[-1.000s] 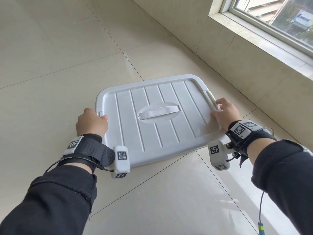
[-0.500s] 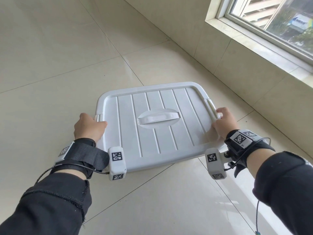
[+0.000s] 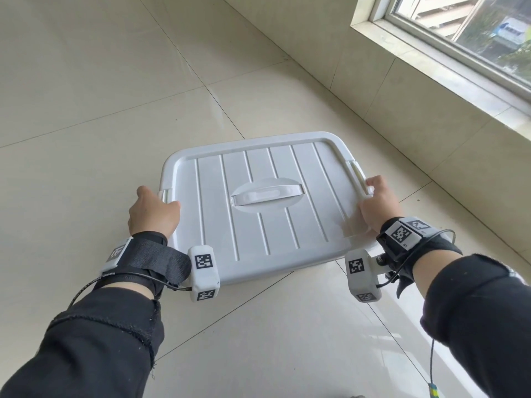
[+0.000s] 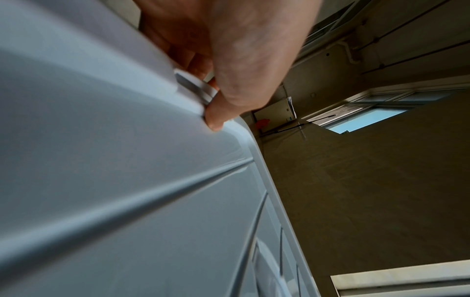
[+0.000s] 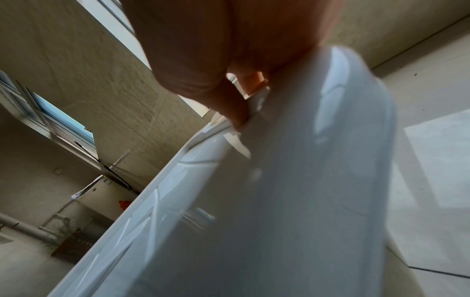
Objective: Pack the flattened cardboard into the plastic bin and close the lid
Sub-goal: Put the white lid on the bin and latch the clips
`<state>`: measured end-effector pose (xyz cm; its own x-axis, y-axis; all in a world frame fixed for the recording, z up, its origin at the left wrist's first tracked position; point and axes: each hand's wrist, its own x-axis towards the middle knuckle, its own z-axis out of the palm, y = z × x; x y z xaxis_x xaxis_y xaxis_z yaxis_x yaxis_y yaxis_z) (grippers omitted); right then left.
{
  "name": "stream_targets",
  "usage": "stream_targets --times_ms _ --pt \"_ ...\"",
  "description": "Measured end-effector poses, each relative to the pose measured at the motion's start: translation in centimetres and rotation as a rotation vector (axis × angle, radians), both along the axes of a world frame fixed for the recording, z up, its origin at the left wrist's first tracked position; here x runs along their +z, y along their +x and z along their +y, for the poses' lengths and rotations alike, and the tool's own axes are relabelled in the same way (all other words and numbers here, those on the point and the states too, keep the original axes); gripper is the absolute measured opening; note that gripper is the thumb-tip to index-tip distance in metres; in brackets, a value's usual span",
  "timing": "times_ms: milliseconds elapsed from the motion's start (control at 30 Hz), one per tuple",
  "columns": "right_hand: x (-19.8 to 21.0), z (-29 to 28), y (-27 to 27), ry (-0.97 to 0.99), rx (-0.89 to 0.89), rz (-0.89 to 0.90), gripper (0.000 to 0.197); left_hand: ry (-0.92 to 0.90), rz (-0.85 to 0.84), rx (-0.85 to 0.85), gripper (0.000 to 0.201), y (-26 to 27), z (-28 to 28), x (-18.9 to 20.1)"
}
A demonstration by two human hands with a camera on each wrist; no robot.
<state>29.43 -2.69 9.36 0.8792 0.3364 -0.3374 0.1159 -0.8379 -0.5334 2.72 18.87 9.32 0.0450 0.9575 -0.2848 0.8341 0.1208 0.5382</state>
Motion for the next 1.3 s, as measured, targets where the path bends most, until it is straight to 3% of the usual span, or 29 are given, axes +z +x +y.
stream_targets --times_ms 833,1067,1300 --pt "0.2 -0.5 0.0 -0.002 0.021 0.006 0.051 -0.018 -0.017 -0.033 0.041 -0.6 -1.5 0.4" --pt "1.7 -1.5 0.0 0.103 0.003 0.042 0.053 -0.026 -0.018 -0.039 0.042 -0.6 -1.6 0.2" --pt "2.5 -2.4 0.3 0.184 -0.007 0.035 0.041 -0.042 -0.024 -0.027 0.040 -0.7 -1.6 0.2"
